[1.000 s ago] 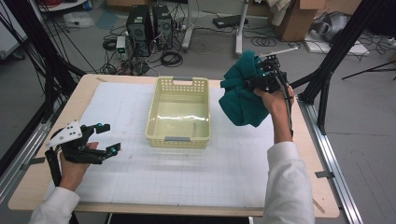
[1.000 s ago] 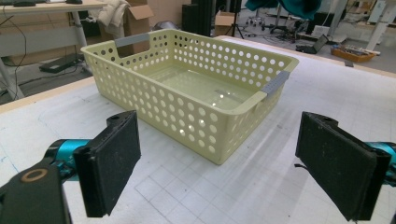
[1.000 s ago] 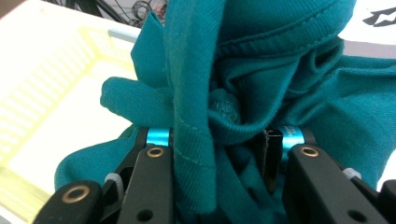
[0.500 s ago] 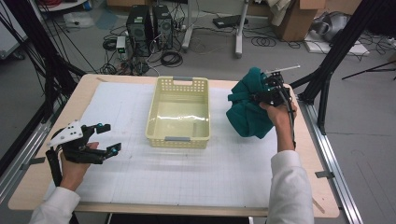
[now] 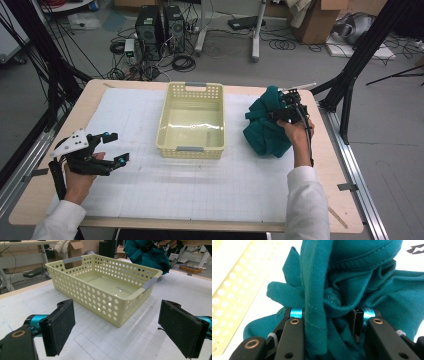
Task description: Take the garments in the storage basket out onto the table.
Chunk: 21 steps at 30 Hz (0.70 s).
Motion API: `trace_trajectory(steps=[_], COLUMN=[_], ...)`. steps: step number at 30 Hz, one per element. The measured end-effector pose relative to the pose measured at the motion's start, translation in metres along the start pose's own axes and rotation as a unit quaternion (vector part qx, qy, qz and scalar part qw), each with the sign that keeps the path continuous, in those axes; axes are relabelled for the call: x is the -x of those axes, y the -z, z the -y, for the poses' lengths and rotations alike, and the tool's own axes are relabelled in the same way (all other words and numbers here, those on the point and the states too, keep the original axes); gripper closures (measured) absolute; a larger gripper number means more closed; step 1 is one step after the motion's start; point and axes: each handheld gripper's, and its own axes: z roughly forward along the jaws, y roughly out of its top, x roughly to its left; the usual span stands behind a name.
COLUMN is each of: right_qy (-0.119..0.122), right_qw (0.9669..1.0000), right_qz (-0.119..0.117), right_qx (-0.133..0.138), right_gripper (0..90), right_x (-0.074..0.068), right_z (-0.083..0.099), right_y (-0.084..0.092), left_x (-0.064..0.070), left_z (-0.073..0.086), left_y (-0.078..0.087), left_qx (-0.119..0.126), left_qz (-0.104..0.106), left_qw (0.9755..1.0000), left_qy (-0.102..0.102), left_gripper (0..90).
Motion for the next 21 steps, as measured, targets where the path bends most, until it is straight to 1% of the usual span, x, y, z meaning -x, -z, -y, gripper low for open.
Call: trace_trajectory(steps=[2,5,9,10,11,13,15,19,20,21], right_qy=[0.001,0.006,0.008,0.007,0.008,0.002,0.005,-0.005,-0.003,-0.001], right_qw=[1.0000,0.9999,0.9999,0.9998,0.9998,0.9997,0.9999,0.9996,0.9994,0.9992], right_qz=[-0.002,0.001,-0.006,-0.007,-0.010,-0.021,-0.016,-0.026,-0.035,-0.038], right_qx=[0.000,-0.009,-0.014,-0.015,-0.013,-0.008,-0.002,0.007,0.007,0.010], right_gripper=[67.0,66.5,64.9,63.3,63.0,64.8,64.3,49.1,45.3,40.2], right_x=[-0.0004,-0.0003,-0.0006,-0.0010,-0.0006,-0.0002,-0.0001,0.0023,0.0025,0.0018], right_z=[0.0024,0.0035,0.0036,0.0036,0.0036,0.0034,0.0028,0.0031,0.0030,0.0028], right_y=[-0.0027,-0.0065,-0.0096,-0.0099,-0.0106,-0.0107,-0.0098,-0.0083,-0.0075,-0.0070], left_x=[0.0004,0.0004,0.0003,0.0004,0.0006,0.0007,0.0003,0.0000,0.0000,0.0001], left_z=[-0.0001,-0.0001,0.0000,0.0000,-0.0001,-0.0002,-0.0002,-0.0004,-0.0005,-0.0005], left_y=[-0.0001,-0.0001,0.0002,0.0002,0.0005,0.0006,0.0009,0.0010,0.0013,0.0011], left_qx=[0.002,0.001,0.001,0.002,0.002,0.003,0.003,0.005,0.004,0.005], left_qz=[0.001,0.001,-0.001,-0.002,-0.002,-0.002,-0.002,-0.001,-0.001,-0.001], left_qw=[1.0000,1.0000,1.0000,1.0000,1.0000,1.0000,1.0000,1.0000,1.0000,1.0000], left_qy=[0.001,-0.001,0.000,0.000,0.000,0.001,0.001,0.001,0.000,0.000], left_gripper=[14.2,14.2,14.2,14.2,14.2,14.2,14.2,14.3,14.2,14.2])
